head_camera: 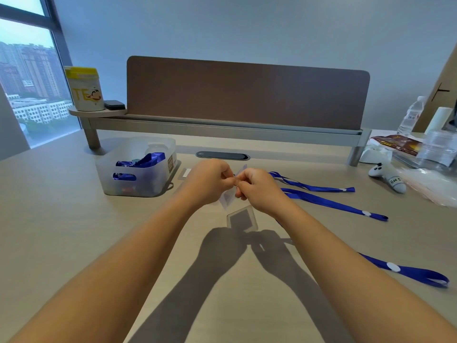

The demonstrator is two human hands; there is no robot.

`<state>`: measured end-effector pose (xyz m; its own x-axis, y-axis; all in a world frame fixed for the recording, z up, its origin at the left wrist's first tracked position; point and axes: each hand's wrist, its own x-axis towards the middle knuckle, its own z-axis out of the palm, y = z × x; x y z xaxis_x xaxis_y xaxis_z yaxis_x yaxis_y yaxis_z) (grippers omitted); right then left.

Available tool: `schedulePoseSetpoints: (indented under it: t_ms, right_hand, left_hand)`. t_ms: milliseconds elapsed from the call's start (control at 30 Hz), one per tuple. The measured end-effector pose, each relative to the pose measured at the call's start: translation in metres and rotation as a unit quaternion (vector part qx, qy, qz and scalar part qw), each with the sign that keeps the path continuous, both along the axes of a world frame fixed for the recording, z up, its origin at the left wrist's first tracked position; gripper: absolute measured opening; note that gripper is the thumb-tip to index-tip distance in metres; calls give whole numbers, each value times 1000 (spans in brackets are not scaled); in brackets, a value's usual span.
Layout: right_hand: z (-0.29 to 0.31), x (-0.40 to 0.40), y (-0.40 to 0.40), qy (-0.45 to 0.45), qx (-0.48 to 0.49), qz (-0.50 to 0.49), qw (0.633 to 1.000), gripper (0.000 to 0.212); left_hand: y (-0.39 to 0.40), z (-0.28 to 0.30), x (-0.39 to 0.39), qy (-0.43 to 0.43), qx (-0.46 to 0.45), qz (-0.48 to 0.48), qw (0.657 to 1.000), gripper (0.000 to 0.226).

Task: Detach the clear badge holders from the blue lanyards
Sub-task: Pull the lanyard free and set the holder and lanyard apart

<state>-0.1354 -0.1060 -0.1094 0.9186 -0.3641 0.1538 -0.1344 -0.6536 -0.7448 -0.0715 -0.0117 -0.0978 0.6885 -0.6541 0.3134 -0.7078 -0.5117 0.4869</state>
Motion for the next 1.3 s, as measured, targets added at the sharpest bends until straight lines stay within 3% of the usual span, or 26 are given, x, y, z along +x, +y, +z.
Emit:
schedulePoseSetpoints:
  t_ms: [367,433,500,567,633,733,833,900,967,1067,1133,1200,1300]
  right_hand:
    - [-4,5,10,-40,36,14,998,18]
    - [-4,5,9,-25,58,22,998,21]
    - [-2,4,7,-9,89,22,996,23]
    - [2,2,4,-19,139,13,990,23]
    - [7,0,1,-43,187,8,981,25]
    - [12,1,0,-66,230,16,971,29]
    - [13,1,2,-66,270,22,960,33]
    - [12,-1,1,-50,276,23,960,32]
    - [9,-2,0,-3,242,-1,970,23]
    - [-1,-2,1,34,158,-79,984,29]
    - [-7,-6,6,-28,137,-133,981,27]
    - [-12,-9,13,-50,175,-141,973,28]
    - [-21,-13,37,33,330,-82,940,30]
  left_hand:
    - [10,-15,6,-3,-72,-4,997,20]
    - [13,-15,9,56,-94,-17,994,17]
    - [18,-17,10,186,-128,-25,974,21]
    - [26,-23,11,353,-138,1,925,36]
    - [37,-31,15,490,-84,35,867,56]
    - [46,-42,17,614,-16,27,789,71]
    - [42,-42,15,698,-172,27,695,58]
    - [40,-39,15,701,-321,43,636,36]
    - [41,-33,16,675,-419,68,603,22]
    - [44,-24,14,612,-440,99,650,15]
    - [43,-20,12,577,-440,104,680,18]
    - [40,-17,9,556,-446,102,694,22]
    - [36,-11,0,552,-451,97,695,21]
